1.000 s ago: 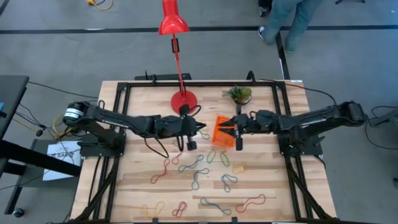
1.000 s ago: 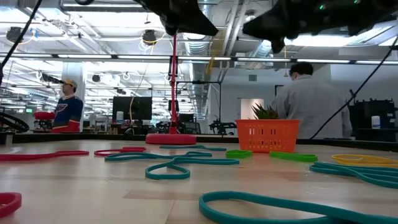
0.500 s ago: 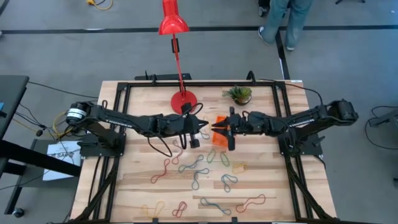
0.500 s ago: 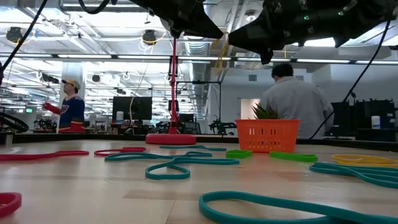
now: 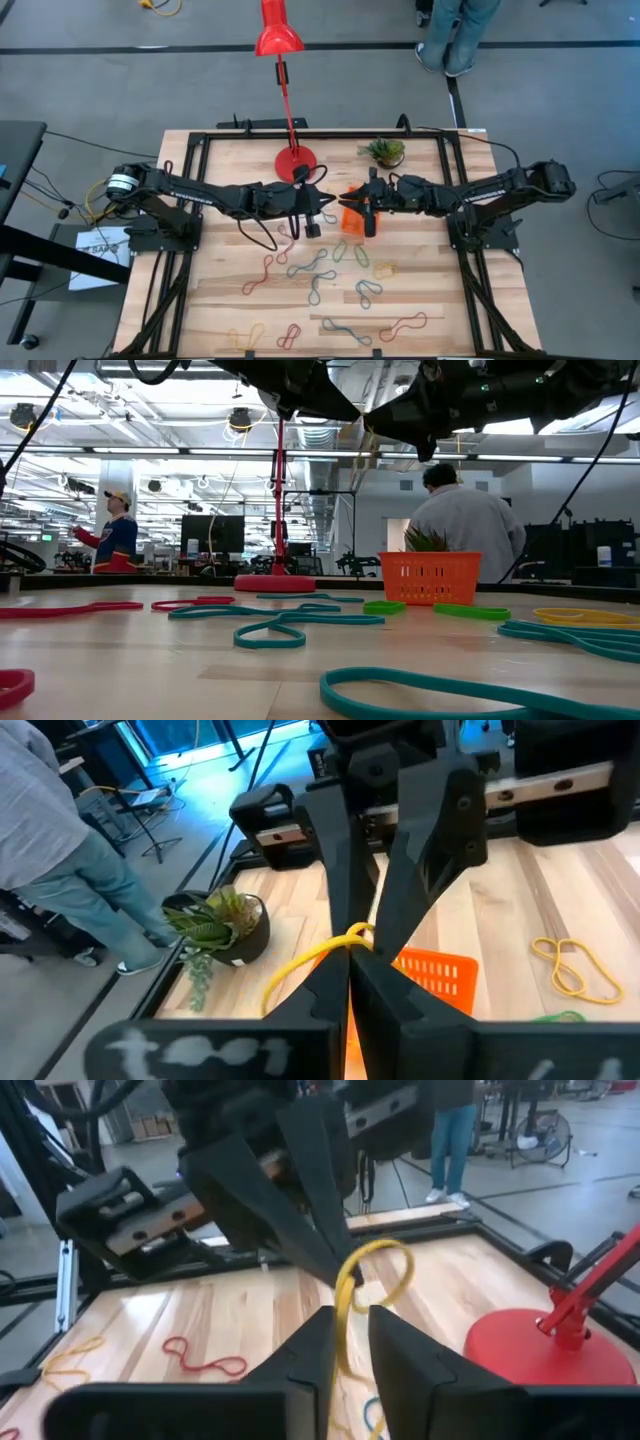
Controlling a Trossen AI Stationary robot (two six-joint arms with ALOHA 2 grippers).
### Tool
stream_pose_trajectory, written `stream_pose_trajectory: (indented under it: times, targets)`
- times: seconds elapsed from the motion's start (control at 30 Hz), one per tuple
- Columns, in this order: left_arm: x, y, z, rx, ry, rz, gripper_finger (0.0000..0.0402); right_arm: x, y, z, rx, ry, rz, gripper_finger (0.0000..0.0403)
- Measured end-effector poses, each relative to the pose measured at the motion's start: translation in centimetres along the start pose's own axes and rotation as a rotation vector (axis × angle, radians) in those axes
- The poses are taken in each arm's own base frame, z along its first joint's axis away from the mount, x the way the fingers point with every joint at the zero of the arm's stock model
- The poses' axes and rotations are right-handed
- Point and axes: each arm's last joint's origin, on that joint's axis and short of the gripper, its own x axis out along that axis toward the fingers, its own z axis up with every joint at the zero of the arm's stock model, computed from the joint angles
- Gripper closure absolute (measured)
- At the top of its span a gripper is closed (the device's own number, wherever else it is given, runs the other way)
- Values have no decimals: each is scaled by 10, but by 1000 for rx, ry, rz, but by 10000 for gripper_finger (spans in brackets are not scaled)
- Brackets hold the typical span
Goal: Pick and place items into bin
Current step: Put the left yellow rubberband into the orange basket
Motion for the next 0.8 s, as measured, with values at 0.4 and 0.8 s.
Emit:
stream_pose_trajectory:
  times: [0.4, 0.8]
  targets:
    - [0, 0, 1, 17, -10, -3, 400, 0, -1, -5, 14, 47, -28, 399]
    - [-1, 0, -8, 19, 87, 21, 293, -6, -6, -27, 126, 277, -173, 401]
